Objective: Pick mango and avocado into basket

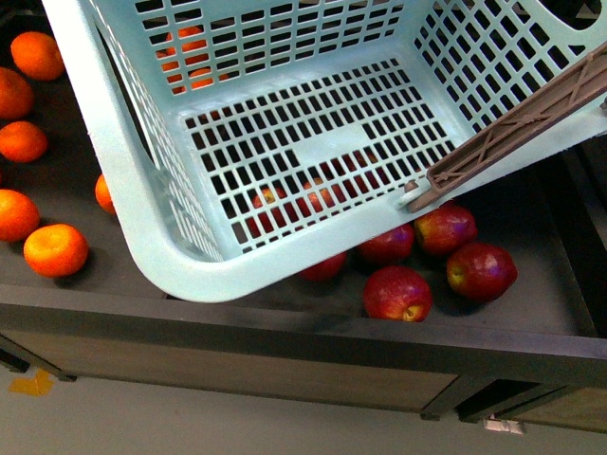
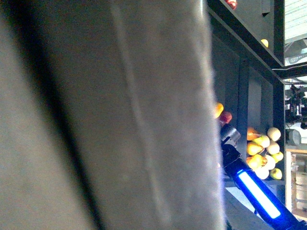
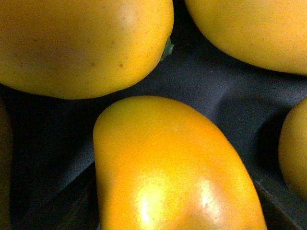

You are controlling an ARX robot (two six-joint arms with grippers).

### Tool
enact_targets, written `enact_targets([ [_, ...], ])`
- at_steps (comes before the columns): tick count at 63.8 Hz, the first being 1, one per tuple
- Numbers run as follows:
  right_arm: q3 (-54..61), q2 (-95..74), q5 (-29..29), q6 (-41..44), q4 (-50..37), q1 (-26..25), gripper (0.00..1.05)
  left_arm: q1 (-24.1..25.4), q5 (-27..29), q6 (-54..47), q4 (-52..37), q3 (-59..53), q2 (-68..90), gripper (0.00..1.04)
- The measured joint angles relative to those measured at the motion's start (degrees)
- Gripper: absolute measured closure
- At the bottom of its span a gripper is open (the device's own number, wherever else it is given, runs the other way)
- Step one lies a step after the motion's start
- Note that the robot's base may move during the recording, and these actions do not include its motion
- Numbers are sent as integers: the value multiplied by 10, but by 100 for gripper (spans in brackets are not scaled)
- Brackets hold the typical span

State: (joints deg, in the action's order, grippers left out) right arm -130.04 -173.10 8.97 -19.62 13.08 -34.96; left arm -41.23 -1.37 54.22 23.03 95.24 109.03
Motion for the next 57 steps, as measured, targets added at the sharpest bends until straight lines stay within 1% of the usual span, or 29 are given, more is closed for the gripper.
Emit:
enact_targets([
  [3,-2,0,-2,-1,1,-1,41,0,0,0,0,0,0,77],
  [7,1,0,-6,-2,-2,-3,47,0,0,0,0,0,0,77],
  [15,37,15,-20,-4,-31,-7,47,0,0,0,0,0,0,77],
  [21,90,43,-43,-3,-62,-11,47,0,0,0,0,0,0,77],
  [33,234,133,-101,2,-146,-19,47,0,0,0,0,0,0,77],
  [40,354,235,-146,29,-210,-21,47,0,0,0,0,0,0,77],
  [50,505,393,-210,55,-241,-16,47,0,0,0,0,0,0,77],
  [57,618,518,-254,67,-247,1,47,0,0,0,0,0,0,77],
])
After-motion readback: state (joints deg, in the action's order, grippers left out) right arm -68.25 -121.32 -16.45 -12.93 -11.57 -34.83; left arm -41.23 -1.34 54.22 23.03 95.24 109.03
